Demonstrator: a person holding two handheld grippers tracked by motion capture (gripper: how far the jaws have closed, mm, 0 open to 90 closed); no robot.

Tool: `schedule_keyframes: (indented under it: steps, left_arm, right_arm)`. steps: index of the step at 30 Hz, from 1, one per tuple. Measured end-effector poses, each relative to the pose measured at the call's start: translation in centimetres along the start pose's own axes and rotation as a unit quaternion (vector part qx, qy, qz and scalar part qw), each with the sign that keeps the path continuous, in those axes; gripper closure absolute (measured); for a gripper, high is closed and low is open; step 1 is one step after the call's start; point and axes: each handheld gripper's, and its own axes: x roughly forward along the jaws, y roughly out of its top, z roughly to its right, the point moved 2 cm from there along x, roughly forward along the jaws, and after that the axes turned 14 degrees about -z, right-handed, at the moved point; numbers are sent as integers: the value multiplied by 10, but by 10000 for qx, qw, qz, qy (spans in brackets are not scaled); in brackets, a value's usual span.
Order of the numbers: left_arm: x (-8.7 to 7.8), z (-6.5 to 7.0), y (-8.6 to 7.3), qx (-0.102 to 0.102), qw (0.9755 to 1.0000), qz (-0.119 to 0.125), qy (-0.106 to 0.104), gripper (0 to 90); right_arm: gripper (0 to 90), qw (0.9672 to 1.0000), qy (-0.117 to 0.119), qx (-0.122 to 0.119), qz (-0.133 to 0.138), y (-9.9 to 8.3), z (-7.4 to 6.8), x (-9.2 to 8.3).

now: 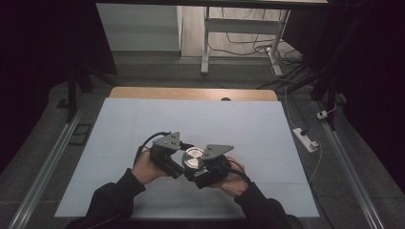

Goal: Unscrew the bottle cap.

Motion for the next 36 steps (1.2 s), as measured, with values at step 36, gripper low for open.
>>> schedule_keyframes:
  steps: [36]
  left_arm:
    - [-7,4,2,178,9996,94,-204,204]
  right_arm:
    - [146,9995,297,-103,-21,3,-10,1]
